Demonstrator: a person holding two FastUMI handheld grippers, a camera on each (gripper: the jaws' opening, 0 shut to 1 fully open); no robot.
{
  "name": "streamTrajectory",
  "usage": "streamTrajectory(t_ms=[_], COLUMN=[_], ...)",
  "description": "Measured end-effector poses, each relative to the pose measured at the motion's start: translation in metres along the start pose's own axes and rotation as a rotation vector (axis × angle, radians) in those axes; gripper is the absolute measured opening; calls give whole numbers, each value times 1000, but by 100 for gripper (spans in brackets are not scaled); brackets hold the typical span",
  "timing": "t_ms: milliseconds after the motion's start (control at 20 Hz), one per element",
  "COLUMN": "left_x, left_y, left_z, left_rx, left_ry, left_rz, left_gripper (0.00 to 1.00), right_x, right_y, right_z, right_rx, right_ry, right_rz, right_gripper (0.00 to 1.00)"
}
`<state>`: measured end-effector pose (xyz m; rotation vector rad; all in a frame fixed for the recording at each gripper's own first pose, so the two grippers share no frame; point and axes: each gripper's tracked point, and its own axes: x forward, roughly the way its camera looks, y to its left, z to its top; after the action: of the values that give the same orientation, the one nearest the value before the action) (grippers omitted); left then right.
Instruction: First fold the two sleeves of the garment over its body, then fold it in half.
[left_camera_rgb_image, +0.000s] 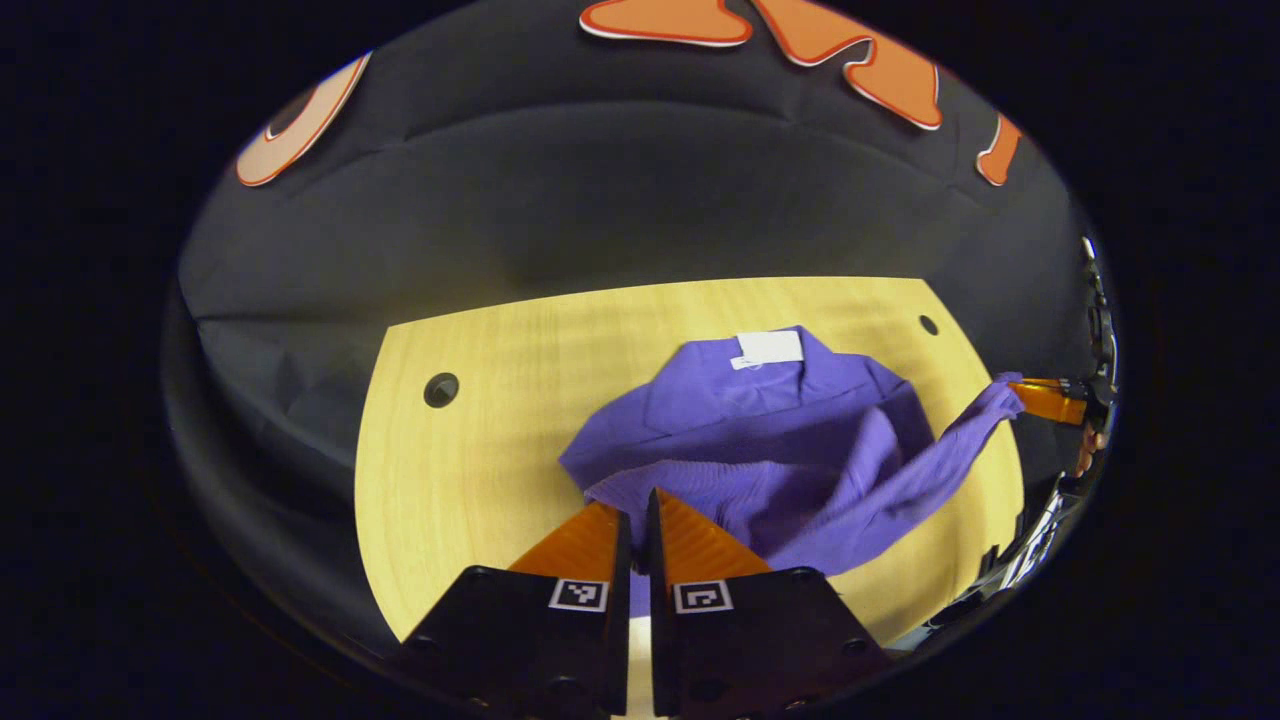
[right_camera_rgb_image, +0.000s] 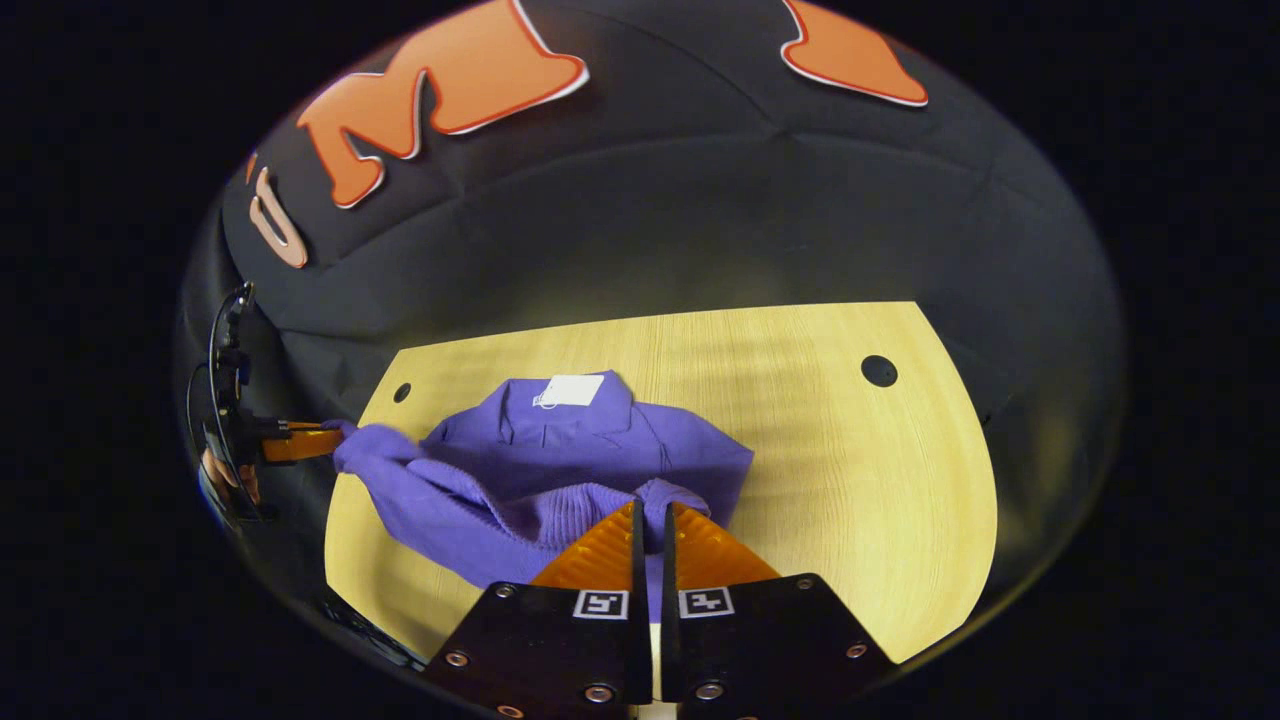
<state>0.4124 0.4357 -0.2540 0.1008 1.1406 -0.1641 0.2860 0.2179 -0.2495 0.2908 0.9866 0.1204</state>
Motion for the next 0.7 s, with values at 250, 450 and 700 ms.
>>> streamTrajectory(t_ms=[250,450,700], left_x=[35,49,43], left_y=[9,10,33], left_z=[24,51,87], left_rx=[20,46,54], left_ry=[-39,-110,-248], left_rz=[70,124,267], left_gripper=[10,11,37], right_x=[40,65,66], right_y=[-17,-18,-29], right_z=[7,30,77], right_rx=[30,56,133], right_ry=[47,22,-88], right_rz=[17,18,-16], right_gripper=[4,4,18])
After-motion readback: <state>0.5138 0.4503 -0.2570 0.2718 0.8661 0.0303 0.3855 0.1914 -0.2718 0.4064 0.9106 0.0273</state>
